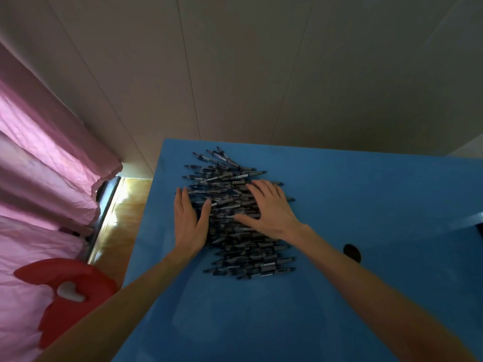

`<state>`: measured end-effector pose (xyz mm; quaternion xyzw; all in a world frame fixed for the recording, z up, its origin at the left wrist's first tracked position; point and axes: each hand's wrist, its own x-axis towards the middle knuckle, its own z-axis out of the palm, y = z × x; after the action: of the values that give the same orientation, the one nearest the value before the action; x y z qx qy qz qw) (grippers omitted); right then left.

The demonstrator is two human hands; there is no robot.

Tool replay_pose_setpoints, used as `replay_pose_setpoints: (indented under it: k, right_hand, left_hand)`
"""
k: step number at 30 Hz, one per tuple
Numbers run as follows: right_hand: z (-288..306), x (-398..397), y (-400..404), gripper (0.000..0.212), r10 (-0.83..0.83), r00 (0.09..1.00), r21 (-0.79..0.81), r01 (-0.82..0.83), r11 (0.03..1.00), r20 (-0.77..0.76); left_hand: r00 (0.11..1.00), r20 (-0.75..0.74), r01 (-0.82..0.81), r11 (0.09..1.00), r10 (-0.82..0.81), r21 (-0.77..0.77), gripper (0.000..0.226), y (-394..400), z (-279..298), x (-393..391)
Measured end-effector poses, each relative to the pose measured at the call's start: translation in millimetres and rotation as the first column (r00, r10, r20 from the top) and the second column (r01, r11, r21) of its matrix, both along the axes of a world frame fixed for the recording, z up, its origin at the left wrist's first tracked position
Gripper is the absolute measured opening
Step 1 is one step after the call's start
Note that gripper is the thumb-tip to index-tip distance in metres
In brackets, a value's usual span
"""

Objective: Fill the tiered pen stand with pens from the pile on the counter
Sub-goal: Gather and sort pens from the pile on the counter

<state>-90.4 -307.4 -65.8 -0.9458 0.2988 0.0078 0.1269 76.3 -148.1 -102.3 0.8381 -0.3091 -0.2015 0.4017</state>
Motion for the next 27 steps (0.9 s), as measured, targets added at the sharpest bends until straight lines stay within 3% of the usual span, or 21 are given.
replay_pose_setpoints:
  k: [3,6,8,12,19,24,27]
  right_hand:
    - [-4.3,-9.3,-9.0,0.104,-0.223,0.970,0.066,0.217,0.974,0.096]
    - [-8.7,-21.0,-10.6,0.100,-0.521,0.832,0.306,0.454,0.837,0.191]
    - [-12.0,-26.5,-5.9,0.100,-0.619,0.763,0.403,0.516,0.756,0.184]
    - [-21.1,-24.7,6.5,0.102,-0.668,0.723,0.483,0.527,0.699,0.178]
    - [-16.9,-10.0,14.3,0.082,-0.740,0.593,0.693,0.386,0.608,0.318]
    - [-15.5,2.7,14.5,0.067,-0.736,0.586,0.683,0.385,0.620,0.338]
    - [-16.1,4.6,7.2,0.063,-0.706,0.608,0.561,0.463,0.686,0.363]
  left_hand:
    - [0.994,-0.027,-0.106,0.994,0.105,-0.009,0.084,-8.4,3.3,4.1]
    - [0.984,-0.076,-0.164,0.986,0.163,-0.008,0.082,-12.7,3.8,7.5]
    - [0.989,-0.085,-0.121,0.992,0.118,-0.037,0.079,-13.0,1.7,1.5]
    - [0.985,-0.094,-0.154,0.985,0.146,-0.080,0.074,-14.8,0.5,-10.8]
    - [0.966,-0.190,-0.194,0.976,0.173,-0.098,0.086,-18.3,12.6,-12.2]
    - [0.956,-0.187,-0.243,0.967,0.225,-0.079,0.097,-24.2,16.7,-10.0]
    - [0.941,-0.156,-0.310,0.950,0.301,-0.035,0.100,-17.9,15.6,-11.5]
